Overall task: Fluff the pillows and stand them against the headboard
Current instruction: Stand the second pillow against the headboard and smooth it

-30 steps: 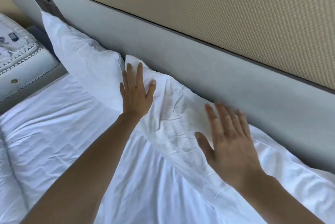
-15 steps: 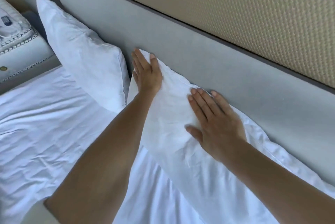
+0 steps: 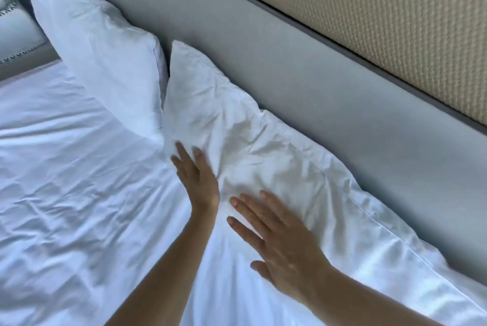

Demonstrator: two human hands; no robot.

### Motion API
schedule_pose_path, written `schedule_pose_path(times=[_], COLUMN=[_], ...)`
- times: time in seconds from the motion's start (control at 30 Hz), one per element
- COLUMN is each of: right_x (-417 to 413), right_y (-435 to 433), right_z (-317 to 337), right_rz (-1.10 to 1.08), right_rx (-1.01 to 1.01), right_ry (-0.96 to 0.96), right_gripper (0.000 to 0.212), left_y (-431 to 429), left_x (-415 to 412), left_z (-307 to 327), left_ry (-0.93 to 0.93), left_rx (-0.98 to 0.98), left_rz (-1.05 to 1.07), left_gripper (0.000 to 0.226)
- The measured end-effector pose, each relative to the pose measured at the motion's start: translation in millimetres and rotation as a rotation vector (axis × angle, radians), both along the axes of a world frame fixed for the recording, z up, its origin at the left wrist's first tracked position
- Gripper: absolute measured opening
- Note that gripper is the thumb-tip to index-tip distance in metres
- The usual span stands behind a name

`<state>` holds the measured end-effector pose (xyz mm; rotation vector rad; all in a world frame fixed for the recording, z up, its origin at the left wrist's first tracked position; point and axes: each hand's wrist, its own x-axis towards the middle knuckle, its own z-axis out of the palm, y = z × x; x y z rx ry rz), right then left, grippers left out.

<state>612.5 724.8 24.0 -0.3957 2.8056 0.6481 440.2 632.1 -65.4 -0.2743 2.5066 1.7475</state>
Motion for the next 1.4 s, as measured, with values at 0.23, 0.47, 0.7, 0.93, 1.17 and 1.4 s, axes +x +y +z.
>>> schedule_pose_path(times=[0.23, 0.47, 0.7, 0.93, 1.17, 1.4], right_x=[-6.9, -4.8, 66.9, 63.3, 135.4, 133.8], right_y=[77.3, 69.0, 45.5, 103.8, 36.9, 111.3], right_z=[51.9, 80.8, 36.4, 78.4, 29.5, 51.1], right_rz=[-0.084, -0.171, -0.138, -0.219, 0.114, -0.006], right_rx=[0.169, 0.212, 0.086, 0.269, 0.129, 0.325], right_ry=[0.186, 0.226, 0.084, 0.136, -0.017, 0.041], right_gripper=[0.079, 0.081, 0.096, 0.084, 0.075, 0.084], left_y=[76.9, 96.2, 83.0, 64.6, 63.8, 110.4], left_x=[57.5, 64.9, 69.6, 158.2, 296.6, 354.1], left_z=[-9.5, 28.2, 28.4, 4.8, -65.0, -28.2], left_ry=[0.108, -0.099, -0.092, -0.075, -0.054, -0.171], left_rx=[-0.050, 0.024, 0.189, 0.086, -0.179, 0.280], left_rz=[-0.055, -0.079, -0.116, -0.248, -0.187, -0.024], left_gripper=[0.053, 0.055, 0.062, 0.071, 0.061, 0.048])
